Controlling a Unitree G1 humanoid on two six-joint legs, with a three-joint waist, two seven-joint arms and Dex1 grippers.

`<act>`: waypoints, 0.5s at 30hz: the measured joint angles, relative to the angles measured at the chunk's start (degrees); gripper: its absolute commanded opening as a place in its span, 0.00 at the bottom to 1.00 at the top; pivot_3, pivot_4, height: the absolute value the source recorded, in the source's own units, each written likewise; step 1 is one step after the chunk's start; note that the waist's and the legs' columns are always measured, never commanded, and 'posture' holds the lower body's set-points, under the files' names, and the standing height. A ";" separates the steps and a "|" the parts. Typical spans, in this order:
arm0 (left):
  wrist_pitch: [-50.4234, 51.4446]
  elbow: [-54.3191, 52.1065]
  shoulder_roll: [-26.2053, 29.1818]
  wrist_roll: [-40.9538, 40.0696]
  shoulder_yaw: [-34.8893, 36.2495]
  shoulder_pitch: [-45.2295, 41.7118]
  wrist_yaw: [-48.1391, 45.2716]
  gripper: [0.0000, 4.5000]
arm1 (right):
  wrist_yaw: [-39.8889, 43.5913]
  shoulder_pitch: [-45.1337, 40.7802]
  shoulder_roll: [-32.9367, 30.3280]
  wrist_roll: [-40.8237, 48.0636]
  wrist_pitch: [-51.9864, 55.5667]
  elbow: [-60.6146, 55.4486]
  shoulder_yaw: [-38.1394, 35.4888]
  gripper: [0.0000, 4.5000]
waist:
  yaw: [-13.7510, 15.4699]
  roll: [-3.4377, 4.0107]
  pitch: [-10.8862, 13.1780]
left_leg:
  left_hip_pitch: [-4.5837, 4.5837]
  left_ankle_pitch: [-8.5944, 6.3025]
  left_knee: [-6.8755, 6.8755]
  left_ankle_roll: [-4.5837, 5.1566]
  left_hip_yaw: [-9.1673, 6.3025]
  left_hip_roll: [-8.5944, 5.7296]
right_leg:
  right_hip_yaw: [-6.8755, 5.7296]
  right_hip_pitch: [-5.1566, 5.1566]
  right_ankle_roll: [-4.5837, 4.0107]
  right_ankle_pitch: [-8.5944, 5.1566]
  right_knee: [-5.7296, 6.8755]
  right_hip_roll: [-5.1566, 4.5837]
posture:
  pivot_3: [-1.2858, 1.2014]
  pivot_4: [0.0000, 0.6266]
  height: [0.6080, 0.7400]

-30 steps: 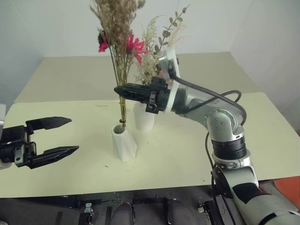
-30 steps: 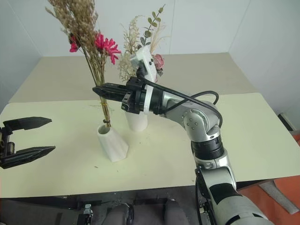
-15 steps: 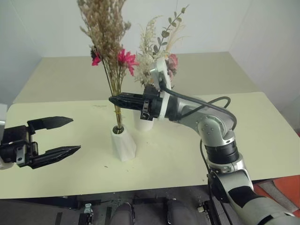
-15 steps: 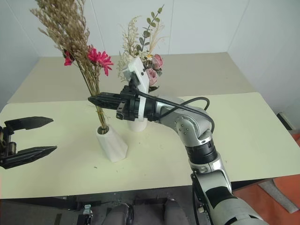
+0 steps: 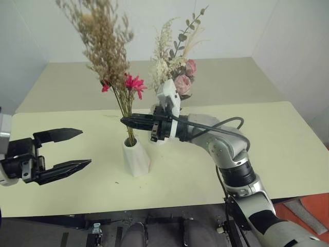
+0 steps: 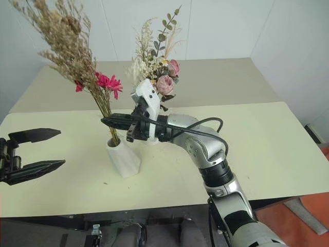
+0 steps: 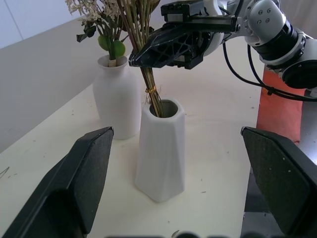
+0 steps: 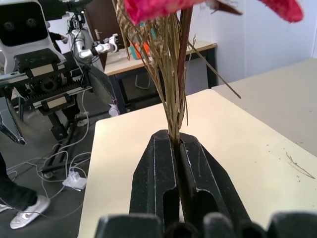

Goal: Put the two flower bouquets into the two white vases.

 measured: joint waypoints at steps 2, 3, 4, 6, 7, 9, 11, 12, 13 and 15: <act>-0.06 0.05 0.01 0.01 -0.25 -0.22 -0.06 1.00 | 0.15 0.08 -0.04 -0.21 -0.33 -0.08 -0.01 0.19 | 0.00 0.00 0.00 | 0.00 0.00 0.00 0.00 0.00 0.00 | 0.00 0.00 0.00 0.00 0.00 0.00 | 0.52 0.24 1.00; -0.12 0.12 0.05 0.02 -0.64 -0.51 -0.14 1.00 | 0.41 0.37 -0.29 -0.30 -0.45 -0.51 -0.01 0.27 | 0.00 0.00 0.00 | 0.00 0.00 0.00 0.00 0.00 0.00 | 0.00 0.00 0.00 0.00 0.00 0.00 | 0.52 0.24 1.00; -0.18 0.31 0.07 0.02 -0.99 -0.91 -0.26 1.00 | 0.90 0.67 -0.70 -0.38 -0.49 -0.93 0.00 0.33 | 0.01 0.00 0.00 | 0.00 0.00 0.00 0.00 0.00 0.00 | 0.00 0.00 0.00 0.00 -0.01 0.00 | 0.52 0.24 1.00; -0.26 0.71 0.24 0.06 -1.52 -1.31 -0.42 1.00 | 1.72 1.22 -1.49 -0.77 -0.71 -1.40 0.02 0.49 | 0.04 0.00 0.00 | -0.01 0.00 0.00 0.00 0.00 -0.01 | 0.00 0.01 0.00 0.00 -0.01 -0.01 | 0.52 0.24 1.00; -0.30 0.93 0.32 0.07 -1.78 -1.43 -0.50 1.00 | 2.12 1.57 -1.92 -0.91 -0.92 -1.58 0.02 0.55 | 0.06 0.00 0.00 | 0.00 0.00 0.00 0.00 0.00 -0.01 | 0.00 0.01 0.00 0.00 -0.01 -0.01 | 0.52 0.24 1.00; -0.54 1.62 0.47 0.14 -2.37 -1.95 -0.67 1.00 | 3.47 2.09 -3.61 -1.48 -1.45 -2.16 0.07 0.71 | 0.08 0.00 0.00 | 0.00 0.00 0.00 0.00 0.00 -0.01 | -0.01 0.01 0.00 0.00 -0.01 0.00 | 0.52 0.24 1.00; -1.36 2.34 0.72 0.29 -2.73 -2.51 -1.03 1.00 | 4.83 2.17 -5.26 -1.96 -1.86 -2.37 0.05 0.84 | 0.07 -0.01 0.00 | 0.00 0.00 0.00 0.00 0.01 -0.01 | -0.01 0.01 0.00 0.00 -0.01 0.00 | 0.52 0.24 1.00; -1.52 2.61 0.85 0.41 -3.25 -3.07 -1.16 1.00 | 5.40 2.27 -6.09 -2.04 -2.02 -2.57 0.06 0.91 | 0.07 -0.01 0.00 | 0.01 0.00 0.00 0.00 0.00 -0.01 | -0.01 0.01 0.00 0.00 0.00 0.00 | 0.52 0.24 1.00; -1.61 2.67 0.91 0.55 -3.49 -3.31 -1.26 1.00 | 5.96 2.32 -6.62 -2.11 -2.10 -2.71 0.06 0.99 | 0.07 -0.01 0.00 | 0.00 0.00 0.00 0.00 0.00 0.00 | -0.01 0.01 0.00 0.00 -0.01 0.01 | 0.52 0.24 1.00; -2.24 3.33 1.30 1.06 -4.89 -4.23 -1.63 1.00 | 7.11 2.50 -7.61 -2.15 -2.46 -3.08 0.03 0.99 | 0.07 -0.01 0.00 | 0.00 0.00 0.00 0.00 0.01 0.00 | -0.01 0.01 0.00 -0.01 0.00 0.01 | 0.52 0.24 1.00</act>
